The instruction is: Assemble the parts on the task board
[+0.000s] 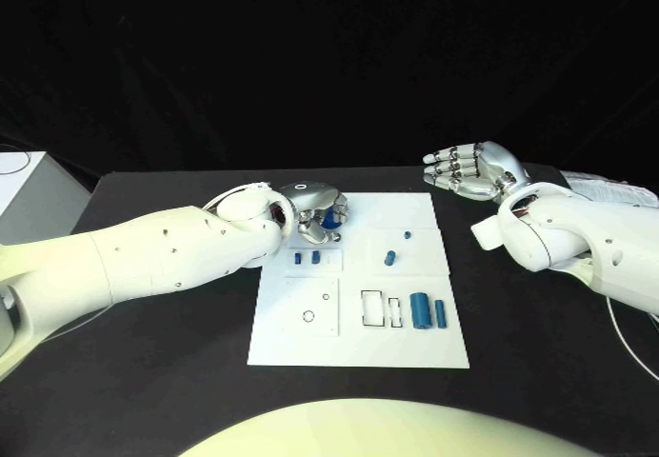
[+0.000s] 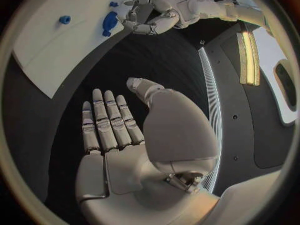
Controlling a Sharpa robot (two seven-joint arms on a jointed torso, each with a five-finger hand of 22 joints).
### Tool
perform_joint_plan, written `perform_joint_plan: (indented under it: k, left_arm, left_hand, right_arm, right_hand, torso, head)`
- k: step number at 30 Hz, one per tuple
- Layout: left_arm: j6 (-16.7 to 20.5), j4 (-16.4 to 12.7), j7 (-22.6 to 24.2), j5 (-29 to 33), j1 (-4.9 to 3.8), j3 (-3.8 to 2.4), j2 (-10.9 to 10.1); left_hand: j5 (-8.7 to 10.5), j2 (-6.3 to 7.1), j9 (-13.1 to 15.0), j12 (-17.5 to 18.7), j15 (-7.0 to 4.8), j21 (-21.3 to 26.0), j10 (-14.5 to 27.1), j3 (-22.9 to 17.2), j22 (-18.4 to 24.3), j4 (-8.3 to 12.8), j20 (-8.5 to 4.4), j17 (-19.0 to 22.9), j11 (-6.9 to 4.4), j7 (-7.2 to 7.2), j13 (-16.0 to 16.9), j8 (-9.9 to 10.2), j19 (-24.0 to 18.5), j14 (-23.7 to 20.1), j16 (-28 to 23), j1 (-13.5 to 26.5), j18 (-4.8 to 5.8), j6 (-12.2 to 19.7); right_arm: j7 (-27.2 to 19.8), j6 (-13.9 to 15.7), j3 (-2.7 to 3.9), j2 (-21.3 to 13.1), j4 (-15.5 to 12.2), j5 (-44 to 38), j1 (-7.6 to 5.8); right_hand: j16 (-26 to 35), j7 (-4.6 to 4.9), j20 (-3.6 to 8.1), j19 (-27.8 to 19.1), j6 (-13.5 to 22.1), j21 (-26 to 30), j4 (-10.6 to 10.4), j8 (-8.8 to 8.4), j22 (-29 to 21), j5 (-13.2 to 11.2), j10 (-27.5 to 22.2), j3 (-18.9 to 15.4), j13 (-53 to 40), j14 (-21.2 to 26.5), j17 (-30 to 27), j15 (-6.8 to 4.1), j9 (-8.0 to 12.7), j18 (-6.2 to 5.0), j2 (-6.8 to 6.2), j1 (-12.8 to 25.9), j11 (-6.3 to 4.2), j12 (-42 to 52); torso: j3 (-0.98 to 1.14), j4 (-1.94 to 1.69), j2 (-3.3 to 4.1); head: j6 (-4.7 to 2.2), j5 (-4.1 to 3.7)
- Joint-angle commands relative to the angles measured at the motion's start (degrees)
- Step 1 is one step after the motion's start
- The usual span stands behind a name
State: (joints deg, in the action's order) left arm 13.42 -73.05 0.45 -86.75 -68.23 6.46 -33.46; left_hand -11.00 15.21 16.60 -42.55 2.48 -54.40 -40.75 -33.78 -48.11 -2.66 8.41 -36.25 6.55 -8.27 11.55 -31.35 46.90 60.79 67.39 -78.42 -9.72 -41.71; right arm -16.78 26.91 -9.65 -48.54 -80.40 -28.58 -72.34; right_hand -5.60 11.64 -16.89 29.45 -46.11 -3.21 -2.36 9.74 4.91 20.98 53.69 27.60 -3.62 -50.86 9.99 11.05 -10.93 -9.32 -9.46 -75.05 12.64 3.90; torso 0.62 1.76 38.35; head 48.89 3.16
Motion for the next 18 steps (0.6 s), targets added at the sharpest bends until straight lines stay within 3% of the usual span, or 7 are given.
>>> perform_joint_plan:
  k: [1,15,18]
  left_arm:
    - [-4.1,0.3,0.1,-2.2,0.02,0.01,0.6]
    - [-6.5,2.5,0.2,-2.5,0.03,0.27,2.1]
    - [-6.9,2.9,0.3,-2.6,0.03,0.31,2.4]
  left_hand:
    - [-0.05,-0.41,-0.3,0.1,-0.10,0.0,-0.7,-0.3,0.0,0.6,0.24,-1.3,-0.19,0.13,-0.2,0.5,0.4,0.6,1.2,-0.6,-0.81,-0.7]
    - [-0.24,-1.28,-1.1,-0.1,-0.50,-1.1,-2.9,-2.0,-1.0,1.6,-0.25,-1.3,-0.65,0.34,-1.0,1.2,0.6,0.5,2.9,-1.5,-0.81,-3.1]
    - [-0.28,-1.69,-1.5,0.2,-0.94,-2.5,-4.4,-3.8,-2.2,2.7,-0.72,-1.6,-1.01,0.50,-1.6,1.8,0.4,0.8,3.6,-2.0,-0.82,-4.8]
  right_arm:
    - [-0.7,-0.5,0.03,0.1,0.0,0.2,0.01]
    - [-0.8,-0.4,0.03,0.3,-0.1,0.2,0.01]
    - [-0.9,-0.4,0.03,0.3,-0.1,0.2,0.01]
  right_hand:
    - [0.2,4.16,0.14,0.1,-0.3,0.1,0.0,-0.38,-0.1,0.3,-0.1,0.3,0.0,0.0,-0.1,0.30,0.1,0.37,0.13,0.6,0.22,-0.2]
    - [0.2,4.15,0.14,0.0,-0.4,0.1,0.1,-0.41,-0.1,0.3,-0.1,0.4,0.0,0.0,-0.1,0.29,0.1,0.36,0.15,0.6,0.21,-0.2]
    - [0.2,4.15,0.14,0.0,-0.4,0.1,0.1,-0.41,-0.1,0.3,-0.1,0.4,0.0,0.0,-0.1,0.29,0.1,0.36,0.15,0.6,0.21,-0.2]
  torso:
    - [-0.04,0.02,0.04]
    - [-0.05,-0.04,-0.02]
    - [-0.05,0.00,0.03]
  head:
    - [0.14,-0.06]
    - [0.38,-0.25]
    - [0.42,-0.25]
